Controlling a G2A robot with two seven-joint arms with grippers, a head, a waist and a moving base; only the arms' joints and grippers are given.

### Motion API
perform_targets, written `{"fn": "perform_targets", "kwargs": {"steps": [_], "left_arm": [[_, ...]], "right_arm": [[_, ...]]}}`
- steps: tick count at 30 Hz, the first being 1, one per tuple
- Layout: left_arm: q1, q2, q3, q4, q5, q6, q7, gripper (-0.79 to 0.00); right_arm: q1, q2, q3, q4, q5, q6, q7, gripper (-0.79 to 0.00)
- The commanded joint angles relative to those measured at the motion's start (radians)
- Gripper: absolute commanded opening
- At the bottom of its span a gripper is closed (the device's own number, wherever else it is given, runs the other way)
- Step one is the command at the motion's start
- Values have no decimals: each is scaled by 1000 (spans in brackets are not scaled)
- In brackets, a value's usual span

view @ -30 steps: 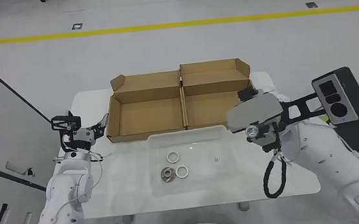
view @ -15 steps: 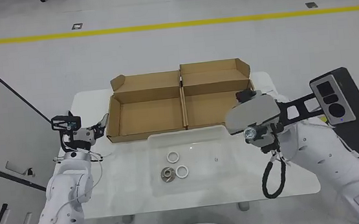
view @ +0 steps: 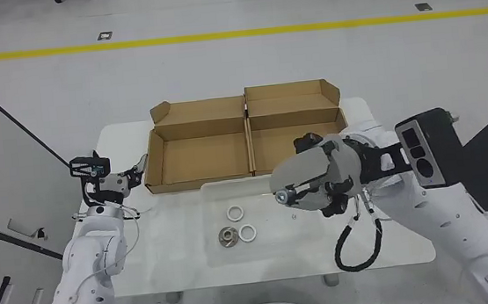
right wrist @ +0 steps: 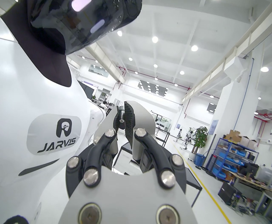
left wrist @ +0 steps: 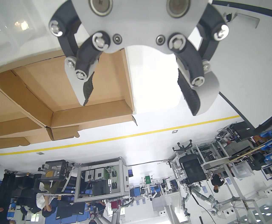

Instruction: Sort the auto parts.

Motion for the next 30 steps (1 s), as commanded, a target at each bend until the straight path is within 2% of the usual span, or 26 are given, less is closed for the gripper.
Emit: {"fn": "perform_targets", "kwargs": {"steps": [1, 5, 9, 21, 30], "left_arm": [[0, 0, 0, 0, 0, 0, 0, 0], [0, 0, 0, 0, 0, 0, 0, 0], [0, 0, 0, 0, 0, 0, 0, 0], [0, 0, 0, 0, 0, 0, 0, 0], [0, 0, 0, 0, 0, 0, 0, 0]], "right_arm": [[-9, 1, 15, -10, 22, -3, 26, -785], [-25, -1, 42, -29, 58, -20, 38, -785], [-40, -16, 48, -44, 93, -42, -27, -785], [-57, -70, 34, -38, 56, -42, -222, -785], [-67, -85, 35, -5, 55, -42, -149, -785]]}}
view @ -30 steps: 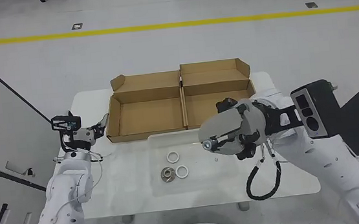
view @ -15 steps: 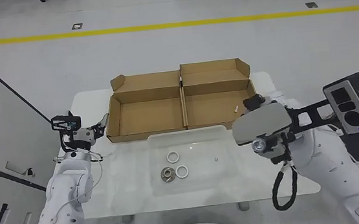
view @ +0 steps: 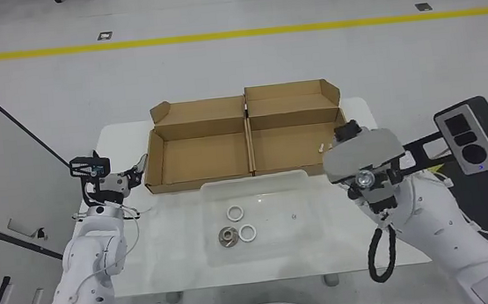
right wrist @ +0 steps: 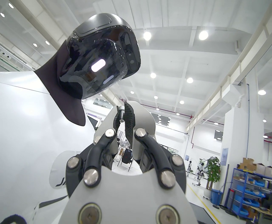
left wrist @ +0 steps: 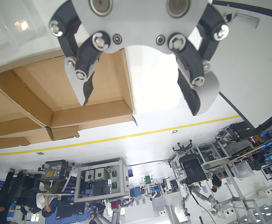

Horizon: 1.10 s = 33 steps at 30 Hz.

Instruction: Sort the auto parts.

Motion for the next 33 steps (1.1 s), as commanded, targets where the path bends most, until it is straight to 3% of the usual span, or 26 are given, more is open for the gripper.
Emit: {"fn": "perform_targets", "kwargs": {"steps": [1, 8, 17, 24, 33], "left_arm": [[0, 0, 0, 0, 0, 0, 0, 0], [0, 0, 0, 0, 0, 0, 0, 0], [0, 0, 0, 0, 0, 0, 0, 0], [0, 0, 0, 0, 0, 0, 0, 0], [0, 0, 0, 0, 0, 0, 0, 0]], "right_arm": [[-3, 0, 4, 7, 9, 0, 38, -785], [5, 13, 19, 24, 54, 0, 273, -785], [15, 19, 25, 17, 192, 0, 436, -785], [18, 15, 13, 2, 305, 0, 425, -785], [33, 3, -10, -14, 337, 0, 361, -785]]}}
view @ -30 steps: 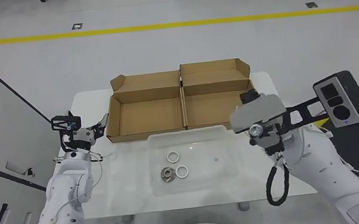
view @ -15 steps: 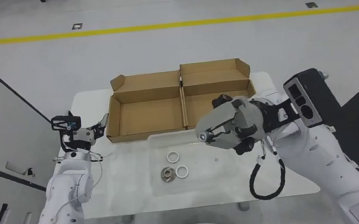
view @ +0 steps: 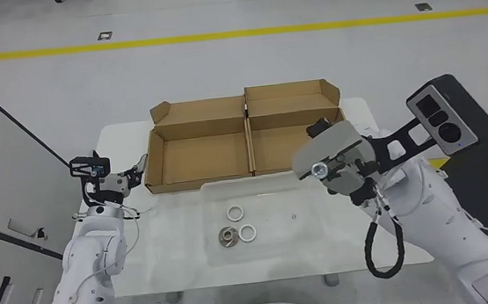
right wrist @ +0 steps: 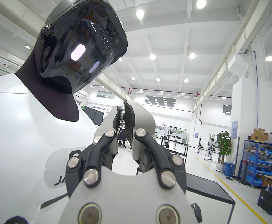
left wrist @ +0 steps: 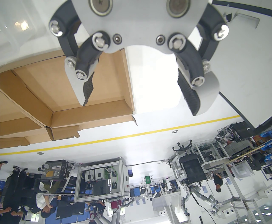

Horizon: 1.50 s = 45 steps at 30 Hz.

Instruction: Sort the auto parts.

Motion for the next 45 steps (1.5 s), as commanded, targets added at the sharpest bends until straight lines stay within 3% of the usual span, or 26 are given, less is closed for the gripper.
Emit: {"fn": "perform_targets", "kwargs": {"steps": [1, 45], "left_arm": [[0, 0, 0, 0, 0, 0, 0, 0], [0, 0, 0, 0, 0, 0, 0, 0]], "right_arm": [[3, 0, -1, 0, 1, 0, -3, -785], [-30, -4, 21, -29, 0, 12, 2, -785]]}}
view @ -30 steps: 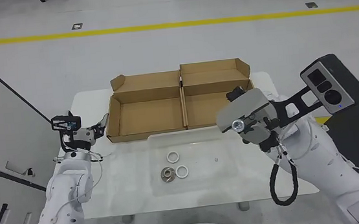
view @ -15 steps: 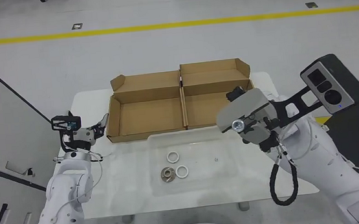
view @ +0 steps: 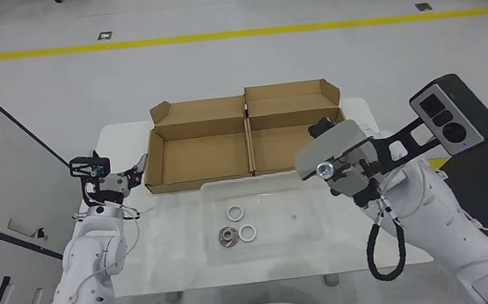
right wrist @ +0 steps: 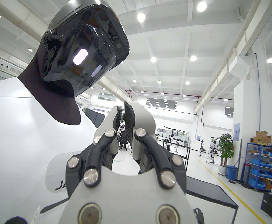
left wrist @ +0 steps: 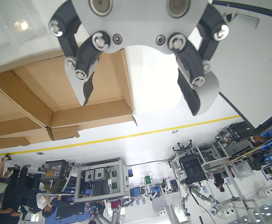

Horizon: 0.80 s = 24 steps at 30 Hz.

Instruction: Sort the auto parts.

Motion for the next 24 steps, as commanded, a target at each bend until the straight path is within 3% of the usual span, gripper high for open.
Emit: {"fn": "perform_targets", "kwargs": {"steps": [1, 15, 24], "left_arm": [[0, 0, 0, 0, 0, 0, 0, 0], [0, 0, 0, 0, 0, 0, 0, 0], [0, 0, 0, 0, 0, 0, 0, 0]], "right_arm": [[-22, -2, 17, -12, -5, -13, -1, -785], [-102, 0, 73, -68, -97, -16, -48, -785], [-100, 5, 85, -93, -131, -16, -83, -785]]}}
